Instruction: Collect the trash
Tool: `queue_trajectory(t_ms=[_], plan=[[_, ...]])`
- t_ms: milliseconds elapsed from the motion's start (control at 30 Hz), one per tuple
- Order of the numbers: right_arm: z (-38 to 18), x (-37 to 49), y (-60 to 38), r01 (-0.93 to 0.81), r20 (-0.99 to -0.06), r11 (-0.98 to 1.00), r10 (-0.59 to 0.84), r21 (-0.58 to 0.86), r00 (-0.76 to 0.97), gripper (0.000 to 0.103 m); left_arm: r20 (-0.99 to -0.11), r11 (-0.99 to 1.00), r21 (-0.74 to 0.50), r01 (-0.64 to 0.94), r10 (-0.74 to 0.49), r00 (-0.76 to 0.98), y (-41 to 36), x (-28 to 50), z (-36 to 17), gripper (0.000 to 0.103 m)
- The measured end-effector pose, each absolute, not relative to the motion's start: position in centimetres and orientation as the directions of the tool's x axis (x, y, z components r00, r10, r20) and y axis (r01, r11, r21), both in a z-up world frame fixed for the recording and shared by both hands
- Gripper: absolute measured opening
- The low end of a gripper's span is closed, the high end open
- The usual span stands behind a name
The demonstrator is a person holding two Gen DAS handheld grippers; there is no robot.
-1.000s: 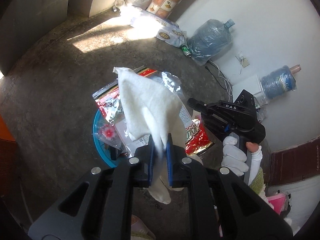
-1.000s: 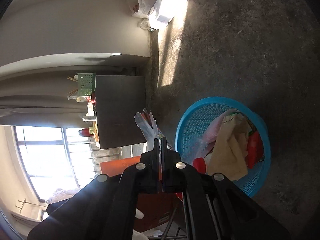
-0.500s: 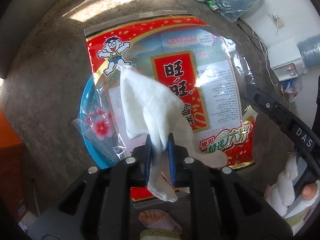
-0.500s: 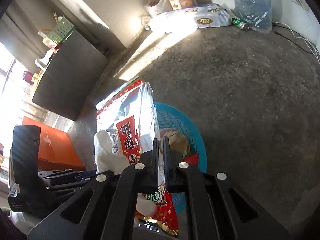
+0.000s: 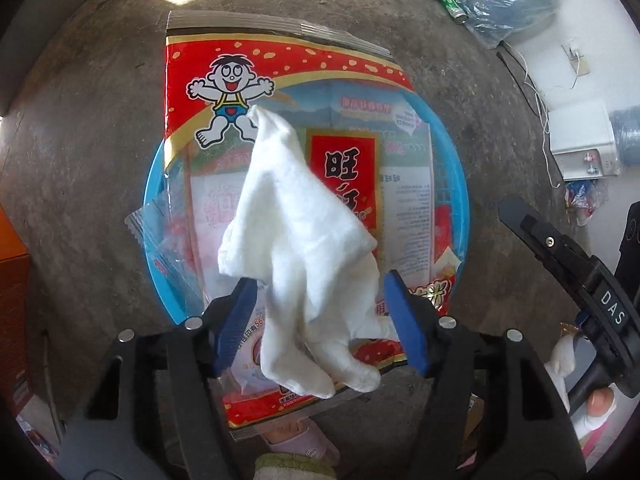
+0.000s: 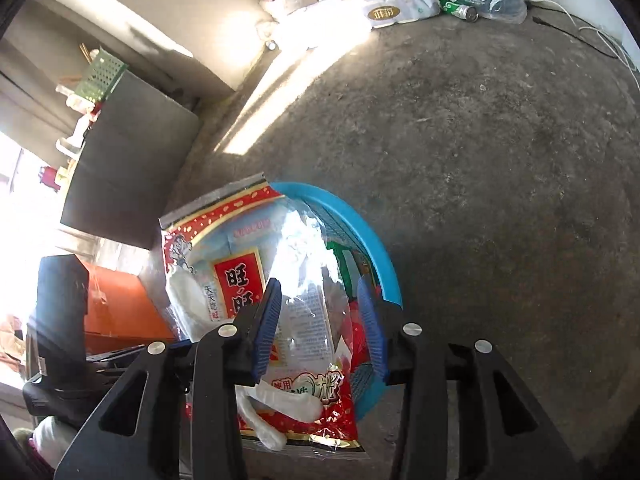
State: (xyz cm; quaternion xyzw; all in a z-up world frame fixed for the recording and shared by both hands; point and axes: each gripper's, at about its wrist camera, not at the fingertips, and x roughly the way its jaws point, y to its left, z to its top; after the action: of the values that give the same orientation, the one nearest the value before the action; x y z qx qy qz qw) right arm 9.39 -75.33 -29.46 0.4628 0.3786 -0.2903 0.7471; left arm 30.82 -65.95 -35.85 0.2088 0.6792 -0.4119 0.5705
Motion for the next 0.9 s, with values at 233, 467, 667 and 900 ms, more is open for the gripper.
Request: queue_trajectory(t_ms=[233,467,667,900], plan=[[-25.3,5.9,-73.8,0.740,-0.757,0.349,-0.117,0.574,0.642,0.040,-0.901,0.624,-0.431,0.652,-0.332,-0.278,-63.9,32.1,-29.1,0.070],[-21.0,1.1,-67.9,0.699,-0.710,0.345,-0.119,0.626,0.695,0.041,-0.852,0.557,-0.490,0.671,-0.470,-0.232,-60.1,31.3,-16.6,0.070],[-15.8,-2.4,-60.3,0.667,-0.712,0.444,-0.089,0.598,0.697,0.047,-0.777,0.392,-0.491,0.778,-0.601,-0.187,-49.3,25.1,-2.5,0.072],[-6.4,-3.9,-49.7,0.560,-0.670,0.688,-0.142,0.462,0.728,0.065,-0.602,0.331,-0.590,0.736,-0.788,-0.128,-30.1,16.7,4.0,0.082]])
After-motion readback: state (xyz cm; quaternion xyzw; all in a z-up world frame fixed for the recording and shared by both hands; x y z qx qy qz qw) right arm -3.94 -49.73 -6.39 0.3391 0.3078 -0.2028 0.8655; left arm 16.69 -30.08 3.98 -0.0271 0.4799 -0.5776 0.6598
